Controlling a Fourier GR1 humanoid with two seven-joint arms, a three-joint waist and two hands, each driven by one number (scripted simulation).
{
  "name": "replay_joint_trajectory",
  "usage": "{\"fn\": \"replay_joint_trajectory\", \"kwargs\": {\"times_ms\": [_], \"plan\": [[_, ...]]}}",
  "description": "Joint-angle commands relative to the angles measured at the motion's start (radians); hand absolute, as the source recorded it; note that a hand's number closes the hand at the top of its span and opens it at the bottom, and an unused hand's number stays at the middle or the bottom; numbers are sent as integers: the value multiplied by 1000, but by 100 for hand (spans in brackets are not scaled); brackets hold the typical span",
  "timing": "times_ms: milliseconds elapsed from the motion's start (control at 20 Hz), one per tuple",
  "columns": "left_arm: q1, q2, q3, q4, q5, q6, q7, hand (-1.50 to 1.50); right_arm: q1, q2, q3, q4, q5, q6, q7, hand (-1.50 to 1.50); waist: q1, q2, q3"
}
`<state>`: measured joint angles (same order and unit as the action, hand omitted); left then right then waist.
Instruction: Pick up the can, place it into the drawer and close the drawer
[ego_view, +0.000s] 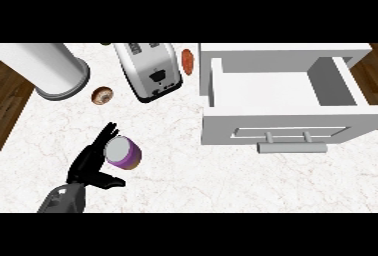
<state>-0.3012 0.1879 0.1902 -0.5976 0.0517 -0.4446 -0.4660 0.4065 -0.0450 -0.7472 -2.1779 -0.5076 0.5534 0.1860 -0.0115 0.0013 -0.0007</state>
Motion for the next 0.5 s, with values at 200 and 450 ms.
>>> {"fn": "replay_joint_trajectory", "kwargs": {"times_ms": [200,450], "plan": [[-39,-30,10,86,24,-23,-23,-150,30,43,-17,-22,2,28,-17,-150,1,-1,0],[-130,-75,12,168,25,-8,-36,150,1,11,-30,-41,-38,16,64,-150,-2,0,0]]}}
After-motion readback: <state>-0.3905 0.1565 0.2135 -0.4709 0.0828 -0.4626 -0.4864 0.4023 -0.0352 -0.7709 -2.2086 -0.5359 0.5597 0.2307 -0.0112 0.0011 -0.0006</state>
